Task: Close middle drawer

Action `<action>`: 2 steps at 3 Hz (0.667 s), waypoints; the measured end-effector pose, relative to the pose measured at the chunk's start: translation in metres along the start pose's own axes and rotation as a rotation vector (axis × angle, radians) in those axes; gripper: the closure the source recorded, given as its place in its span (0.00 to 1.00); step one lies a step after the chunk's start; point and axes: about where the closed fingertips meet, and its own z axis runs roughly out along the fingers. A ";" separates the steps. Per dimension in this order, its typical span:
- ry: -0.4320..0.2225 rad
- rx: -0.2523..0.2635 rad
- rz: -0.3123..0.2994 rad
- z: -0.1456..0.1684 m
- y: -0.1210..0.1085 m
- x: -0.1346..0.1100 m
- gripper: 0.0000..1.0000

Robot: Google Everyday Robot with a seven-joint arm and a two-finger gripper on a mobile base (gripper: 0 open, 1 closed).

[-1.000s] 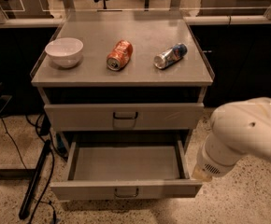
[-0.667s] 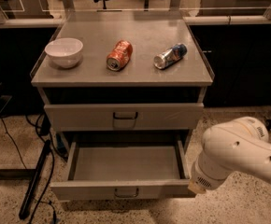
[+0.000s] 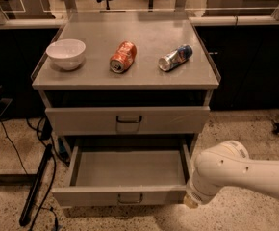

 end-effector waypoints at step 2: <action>0.012 -0.039 0.015 0.030 0.008 0.003 1.00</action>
Offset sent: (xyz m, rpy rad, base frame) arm -0.0147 0.0144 -0.0646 0.0321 0.0809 -0.0238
